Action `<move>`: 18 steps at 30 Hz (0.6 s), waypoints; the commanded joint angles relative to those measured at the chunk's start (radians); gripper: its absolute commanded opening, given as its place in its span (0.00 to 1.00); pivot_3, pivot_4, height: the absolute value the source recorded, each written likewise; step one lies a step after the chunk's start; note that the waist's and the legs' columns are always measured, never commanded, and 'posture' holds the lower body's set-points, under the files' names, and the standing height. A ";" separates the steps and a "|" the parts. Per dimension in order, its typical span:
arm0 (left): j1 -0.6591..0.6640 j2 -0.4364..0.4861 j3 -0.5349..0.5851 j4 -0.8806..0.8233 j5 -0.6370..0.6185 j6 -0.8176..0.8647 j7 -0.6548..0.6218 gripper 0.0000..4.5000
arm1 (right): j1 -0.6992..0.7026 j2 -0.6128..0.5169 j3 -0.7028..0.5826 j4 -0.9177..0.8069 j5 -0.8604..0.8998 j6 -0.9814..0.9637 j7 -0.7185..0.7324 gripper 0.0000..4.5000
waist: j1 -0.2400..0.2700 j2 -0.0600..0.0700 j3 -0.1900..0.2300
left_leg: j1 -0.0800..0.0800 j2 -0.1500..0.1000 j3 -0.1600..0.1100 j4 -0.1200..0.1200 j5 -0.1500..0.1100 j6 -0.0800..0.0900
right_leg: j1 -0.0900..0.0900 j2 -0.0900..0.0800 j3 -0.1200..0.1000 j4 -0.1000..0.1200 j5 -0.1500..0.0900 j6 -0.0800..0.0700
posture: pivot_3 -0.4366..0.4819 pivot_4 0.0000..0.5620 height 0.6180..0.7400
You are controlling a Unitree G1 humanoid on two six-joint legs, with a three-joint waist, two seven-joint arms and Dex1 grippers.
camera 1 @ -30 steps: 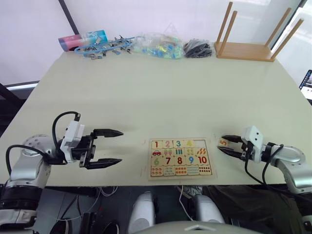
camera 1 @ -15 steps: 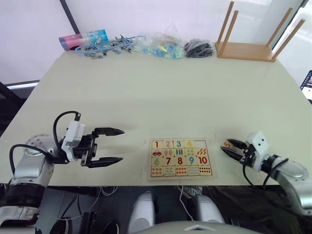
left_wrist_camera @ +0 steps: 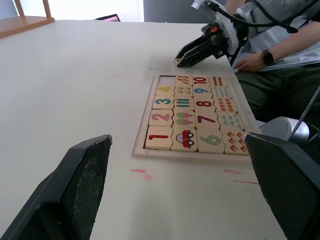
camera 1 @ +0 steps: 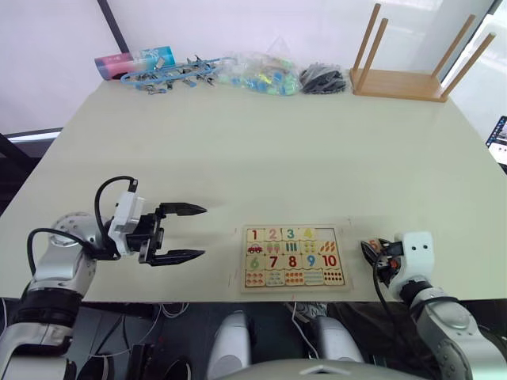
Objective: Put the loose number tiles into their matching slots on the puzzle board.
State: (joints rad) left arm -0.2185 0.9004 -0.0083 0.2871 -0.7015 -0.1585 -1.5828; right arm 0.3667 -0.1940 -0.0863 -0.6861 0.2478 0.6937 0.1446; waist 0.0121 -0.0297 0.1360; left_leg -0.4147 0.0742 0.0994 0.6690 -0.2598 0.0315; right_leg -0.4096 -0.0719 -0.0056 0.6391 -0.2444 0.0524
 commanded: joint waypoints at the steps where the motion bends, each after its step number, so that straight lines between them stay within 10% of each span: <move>1: -0.015 0.015 -0.005 -0.001 -0.022 -0.020 -0.032 1.00 | 0.008 0.023 -0.018 -0.040 -0.015 -0.001 -0.047 0.33 | -0.001 0.000 0.000 | 0.000 0.000 0.000 0.000 0.000 0.000 | 0.000 0.000 0.000 0.000 0.000 0.000 | 0.48 0.27 0.99; 5: -0.018 0.018 -0.009 0.000 -0.025 -0.022 -0.032 1.00 | 0.002 0.028 0.011 -0.045 -0.009 0.008 -0.043 0.33 | -0.002 0.000 0.000 | 0.000 0.000 0.000 0.000 0.000 0.000 | 0.000 0.000 0.000 0.000 0.000 0.000 | 0.48 0.27 0.99; 12: -0.011 0.015 -0.002 -0.010 -0.023 -0.018 -0.032 1.00 | -0.011 0.002 -0.029 -0.042 0.021 -0.035 0.006 0.98 | -0.001 0.000 0.000 | 0.000 0.000 0.000 0.000 0.000 0.000 | 0.000 0.000 0.000 0.000 0.000 0.000 | 0.48 0.27 0.99; 18: 0.004 0.014 0.010 -0.021 -0.024 -0.014 -0.032 1.00 | 0.004 -0.069 -0.124 -0.038 0.097 -0.150 0.150 0.99 | -0.001 0.000 0.000 | 0.000 0.000 0.000 0.000 0.000 0.000 | 0.000 0.001 0.000 0.000 0.000 0.000 | 0.48 0.27 0.99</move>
State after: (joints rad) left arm -0.2195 0.9024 -0.0121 0.2897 -0.7097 -0.1624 -1.5832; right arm 0.3630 -0.2274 -0.1451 -0.6965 0.2961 0.6142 0.2190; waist 0.0114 -0.0301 0.1358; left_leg -0.4147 0.0741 0.1000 0.6691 -0.2598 0.0316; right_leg -0.4093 -0.0712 -0.0056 0.6391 -0.2444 0.0525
